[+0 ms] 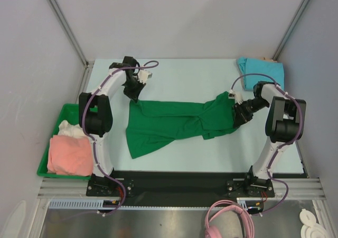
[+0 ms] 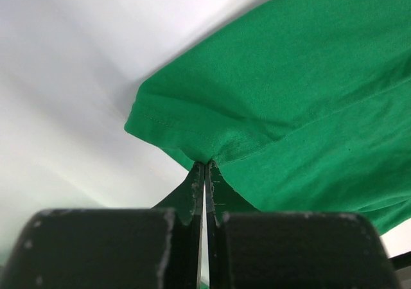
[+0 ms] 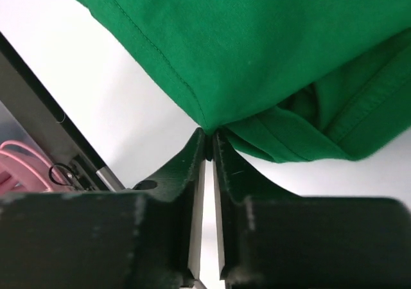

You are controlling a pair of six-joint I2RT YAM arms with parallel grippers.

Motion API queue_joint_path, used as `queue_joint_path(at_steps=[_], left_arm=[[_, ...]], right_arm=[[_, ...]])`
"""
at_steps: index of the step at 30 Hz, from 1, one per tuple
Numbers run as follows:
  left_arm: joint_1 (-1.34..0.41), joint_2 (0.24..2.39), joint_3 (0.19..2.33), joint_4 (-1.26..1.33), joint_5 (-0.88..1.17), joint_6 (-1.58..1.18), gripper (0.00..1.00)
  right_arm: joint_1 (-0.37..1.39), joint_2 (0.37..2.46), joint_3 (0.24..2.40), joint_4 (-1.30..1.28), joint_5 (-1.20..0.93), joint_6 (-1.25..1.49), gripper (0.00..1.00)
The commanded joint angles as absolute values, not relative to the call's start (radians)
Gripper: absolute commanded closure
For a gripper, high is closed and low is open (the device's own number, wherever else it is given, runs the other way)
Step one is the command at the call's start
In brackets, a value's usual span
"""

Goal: Fold and stack the t-shirts
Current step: Flatten the tshirt out

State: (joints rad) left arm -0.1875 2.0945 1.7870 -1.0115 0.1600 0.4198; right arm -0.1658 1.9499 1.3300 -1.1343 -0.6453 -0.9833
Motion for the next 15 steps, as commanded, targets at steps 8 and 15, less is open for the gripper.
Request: queue_joint_path(at_steps=[8,15], left_arm=[[-0.195,1.996,1.802,-1.009,0.164,0.451,1.00],[-0.196,1.856,1.887,-1.031,0.155,0.488,1.00]], right_arm=[[-0.166,1.790,1.396,-1.043,-0.678,-0.891,1.00],[-0.158,1.625,1.576,-0.870,-0.626,-0.730,1.00]])
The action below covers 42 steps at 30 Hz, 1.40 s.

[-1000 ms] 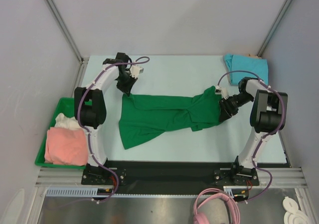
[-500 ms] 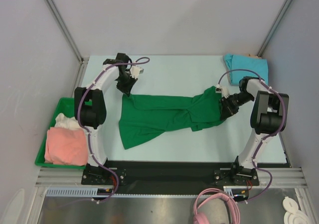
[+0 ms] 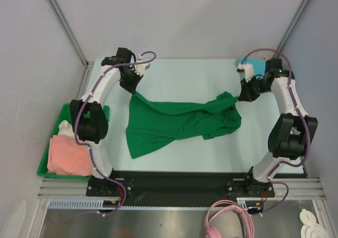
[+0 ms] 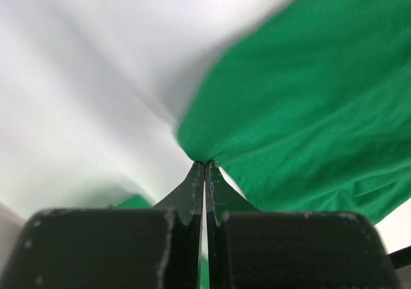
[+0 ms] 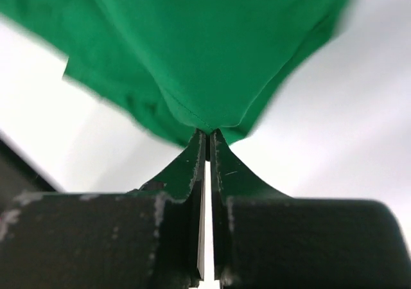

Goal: Fold and stack the t-shirts
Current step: Flatten the tshirt out

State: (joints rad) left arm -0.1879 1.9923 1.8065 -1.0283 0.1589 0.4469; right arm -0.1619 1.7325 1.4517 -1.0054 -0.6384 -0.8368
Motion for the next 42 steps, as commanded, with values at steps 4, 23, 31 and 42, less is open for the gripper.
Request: queue_joint_path(at_steps=[4,23,31,42], left_arm=[[-0.196,1.763,2.018,-1.051,0.173,0.492,1.00],[-0.202,1.163,2.145,-1.048,0.164,0.531,1.00],[-0.202,1.034,2.218,-1.098,0.141,0.549,1.00],[-0.202,1.172,2.104,-1.103,0.083,0.598,1.00]], right_arm=[[-0.155,1.592,1.750,-0.795,-0.608,-0.609,1.00],[-0.132,1.034,2.049,-0.931,-0.503,-0.476,1.00],[-0.133,0.939,2.210,-0.976,-0.393,-0.456,1.00],[-0.133,1.044,1.979,-0.648,-0.350,-0.419,1.00]])
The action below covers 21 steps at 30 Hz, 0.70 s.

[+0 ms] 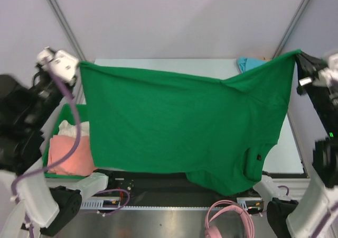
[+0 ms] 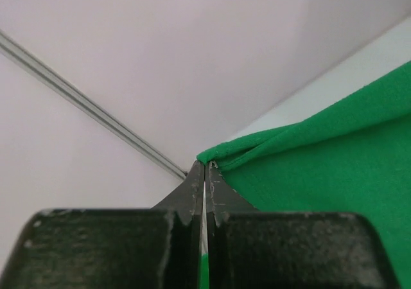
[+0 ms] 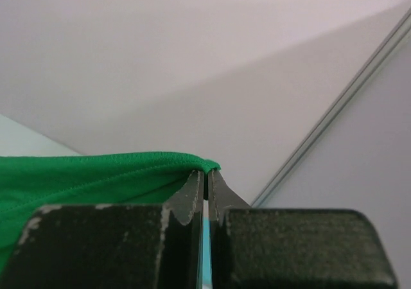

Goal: Fold and stack the t-shirts
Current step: Flatten the tshirt out

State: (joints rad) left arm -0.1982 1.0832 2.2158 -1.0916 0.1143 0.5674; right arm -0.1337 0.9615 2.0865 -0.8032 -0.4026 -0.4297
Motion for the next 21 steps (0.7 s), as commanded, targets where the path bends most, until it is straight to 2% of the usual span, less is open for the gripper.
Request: queue_joint_path(at_steps=[1,9,12,17,21], left_arm=[[-0.202,1.177,2.059,-1.085,0.081,0.594,1.00],[-0.201,1.324,1.659,-0.887,0.087,0.586,1.00],[-0.193,1.442,1.602,-0.832,0.097,0.583,1.00],[-0.140,1.705,1.704,-0.825,0.127,0.565,1.00],[-0.115,1.938,1.883,-0.851,0.120,0.572,1.00]], right_arm=[[-0.133,1.057,1.944,-0.617,-0.353,-0.431,1.00],[-0.103,1.262,1.659,-0.414,-0.410,-0.475,1.00],[-0.055,1.359,1.528,-0.361,-0.403,-0.543,1.00],[-0.003,1.617,1.451,-0.289,-0.397,-0.555,1.00],[-0.003,1.834,1.592,-0.307,-0.399,-0.503,1.00]])
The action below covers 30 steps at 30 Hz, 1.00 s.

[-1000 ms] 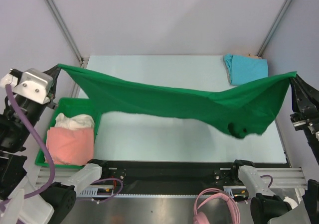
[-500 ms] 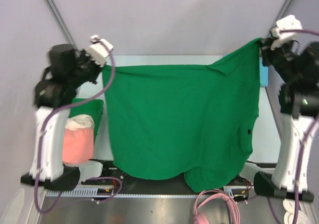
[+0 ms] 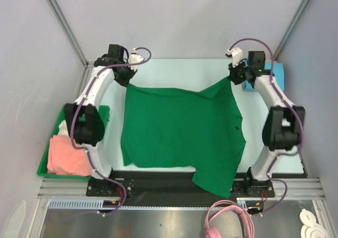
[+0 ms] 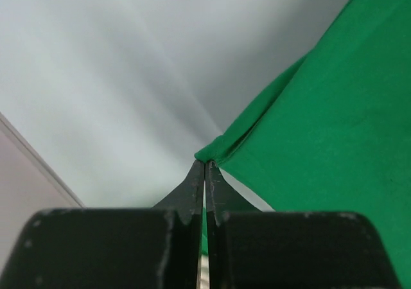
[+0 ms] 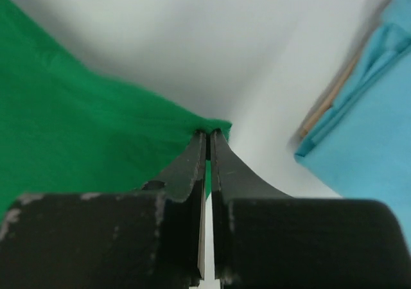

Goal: Fold and stack the t-shirts
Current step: Flatten the tshirt out

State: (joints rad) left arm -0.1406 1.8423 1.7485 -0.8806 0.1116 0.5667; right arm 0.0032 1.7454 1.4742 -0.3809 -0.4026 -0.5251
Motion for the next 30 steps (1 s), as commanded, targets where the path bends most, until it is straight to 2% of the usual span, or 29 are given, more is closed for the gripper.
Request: queue_joint_path(at_steps=[1,9,19,24,30], left_arm=[[-0.106,1.966,1.908,-0.854,0.100,0.572,1.00],[-0.080,2.143,2.015,-0.827,0.038,0.572,0.99],[-0.032,2.330,2.218,-0.779,0.009,0.542,0.99],[-0.028,2.401,2.284,-0.741,0.003,0.537,1.00],[-0.044,2.407,2.309,-0.733,0.011,0.531,1.00]], right_arm=[[-0.003,1.880,1.633,-0.324,-0.399,-0.488,1.00],[-0.003,2.257,2.131,-0.468,-0.407,-0.427,1.00],[0.031,2.522,2.494,-0.476,-0.332,-0.408,1.00],[0.037,2.603,2.543,-0.396,-0.288,-0.394,1.00],[0.031,2.557,2.510,-0.413,-0.285,-0.437,1.00]])
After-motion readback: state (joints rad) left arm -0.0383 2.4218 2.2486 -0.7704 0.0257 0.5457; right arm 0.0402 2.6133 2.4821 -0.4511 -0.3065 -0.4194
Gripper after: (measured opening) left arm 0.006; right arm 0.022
